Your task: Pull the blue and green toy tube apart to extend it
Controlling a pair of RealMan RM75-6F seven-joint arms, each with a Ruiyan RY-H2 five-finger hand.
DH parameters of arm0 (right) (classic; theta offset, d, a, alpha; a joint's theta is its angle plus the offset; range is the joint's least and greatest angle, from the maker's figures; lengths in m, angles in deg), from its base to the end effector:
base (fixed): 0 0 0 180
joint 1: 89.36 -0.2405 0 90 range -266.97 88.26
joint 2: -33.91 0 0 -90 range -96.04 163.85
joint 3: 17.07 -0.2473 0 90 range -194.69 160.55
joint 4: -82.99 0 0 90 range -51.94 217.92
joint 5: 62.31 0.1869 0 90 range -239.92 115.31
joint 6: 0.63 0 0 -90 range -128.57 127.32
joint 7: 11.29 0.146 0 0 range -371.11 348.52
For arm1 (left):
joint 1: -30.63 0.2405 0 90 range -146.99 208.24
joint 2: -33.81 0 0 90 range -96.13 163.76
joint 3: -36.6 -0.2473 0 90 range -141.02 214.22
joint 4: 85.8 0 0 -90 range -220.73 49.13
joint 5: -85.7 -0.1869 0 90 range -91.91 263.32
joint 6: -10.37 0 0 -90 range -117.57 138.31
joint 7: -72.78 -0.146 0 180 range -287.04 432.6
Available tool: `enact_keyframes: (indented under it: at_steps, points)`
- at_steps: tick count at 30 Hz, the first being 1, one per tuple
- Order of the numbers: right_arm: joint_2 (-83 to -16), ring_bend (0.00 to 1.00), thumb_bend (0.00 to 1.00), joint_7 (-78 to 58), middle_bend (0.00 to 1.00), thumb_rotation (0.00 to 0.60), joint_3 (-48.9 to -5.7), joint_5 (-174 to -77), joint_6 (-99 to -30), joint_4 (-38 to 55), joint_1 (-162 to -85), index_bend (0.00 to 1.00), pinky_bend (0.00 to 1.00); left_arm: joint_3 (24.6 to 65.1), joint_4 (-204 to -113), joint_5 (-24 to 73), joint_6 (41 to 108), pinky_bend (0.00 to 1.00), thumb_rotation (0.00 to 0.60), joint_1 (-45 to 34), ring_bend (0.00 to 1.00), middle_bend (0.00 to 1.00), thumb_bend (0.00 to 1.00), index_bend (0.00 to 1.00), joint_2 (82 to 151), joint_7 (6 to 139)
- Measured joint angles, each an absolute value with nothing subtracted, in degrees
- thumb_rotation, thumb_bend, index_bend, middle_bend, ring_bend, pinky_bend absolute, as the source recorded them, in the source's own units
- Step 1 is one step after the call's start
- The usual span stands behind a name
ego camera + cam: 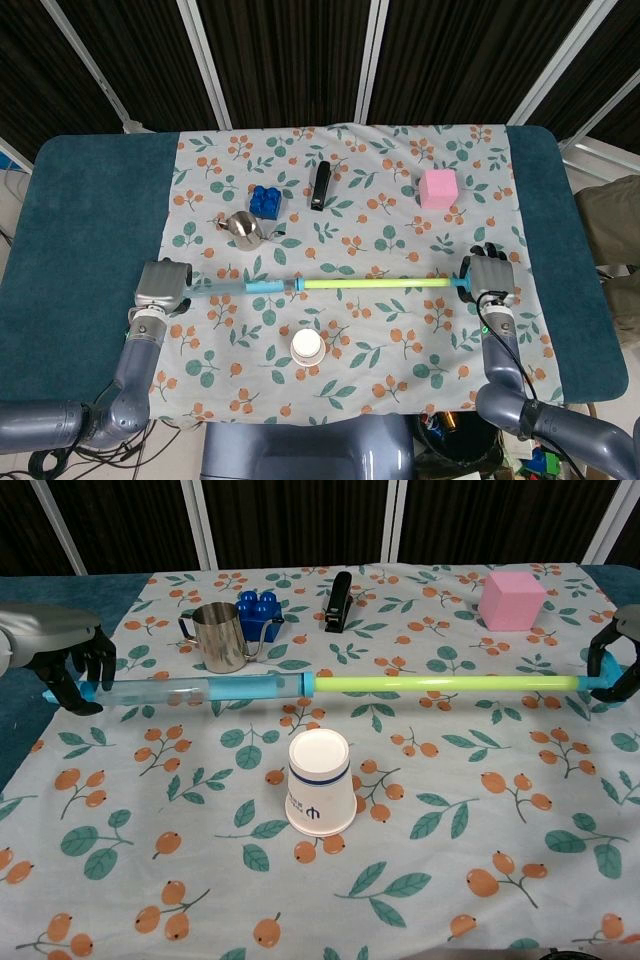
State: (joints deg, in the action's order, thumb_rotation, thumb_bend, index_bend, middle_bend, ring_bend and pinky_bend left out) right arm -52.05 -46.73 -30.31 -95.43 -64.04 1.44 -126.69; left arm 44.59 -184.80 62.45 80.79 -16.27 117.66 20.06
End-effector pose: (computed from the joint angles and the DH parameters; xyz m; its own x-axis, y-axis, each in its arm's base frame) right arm -0.2486 -0.3442 0.0578 0.4463 -0.2910 0.8463 -0.8369 0.1993 0.5099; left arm -0.1806 0.3231 0.0351 0.6028 0.4128 0.6828 0.7547 -0.0172 -0.6559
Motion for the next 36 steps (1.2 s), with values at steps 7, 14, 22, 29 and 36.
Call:
enact_keyframes:
  at_steps: [7, 14, 22, 29, 36]
  points:
    - [-51.82, 0.07, 0.40, -46.70, 0.17, 0.600, -30.08, -95.21, -63.82, 1.78, -126.35, 0.67, 0.14, 44.36, -184.29, 62.56, 80.26, 0.40, 0.600, -16.10, 0.28, 0.44, 0.35, 0.57, 117.03, 20.55]
    - [-51.92, 0.07, 0.40, -47.14, 0.17, 0.600, -29.59, -95.32, -63.68, 1.62, -126.21, 0.67, 0.14, 44.08, -184.20, 61.82, 79.86, 0.40, 0.600, -15.90, 0.28, 0.42, 0.34, 0.55, 116.98, 21.41]
    - [-51.72, 0.05, 0.25, -47.81, 0.06, 0.600, -29.55, -94.99, -63.18, 1.29, -126.46, 0.23, 0.14, 43.88, -184.43, 61.61, 79.57, 0.34, 0.600, -16.20, 0.21, 0.22, 0.17, 0.28, 116.68, 21.09]
    - [-50.56, 0.05, 0.19, -48.40, 0.03, 0.600, -29.43, -94.40, -62.66, 0.68, -126.57, 0.04, 0.14, 43.61, -184.69, 61.17, 78.80, 0.33, 0.600, -15.81, 0.21, 0.20, 0.12, 0.23, 115.49, 22.34]
    - [-49.11, 0.04, 0.19, -47.70, 0.03, 0.600, -29.18, -96.08, -63.26, -0.47, -126.03, 0.03, 0.14, 43.57, -186.27, 59.64, 78.92, 0.31, 0.600, -14.74, 0.19, 0.19, 0.11, 0.23, 113.81, 24.71]
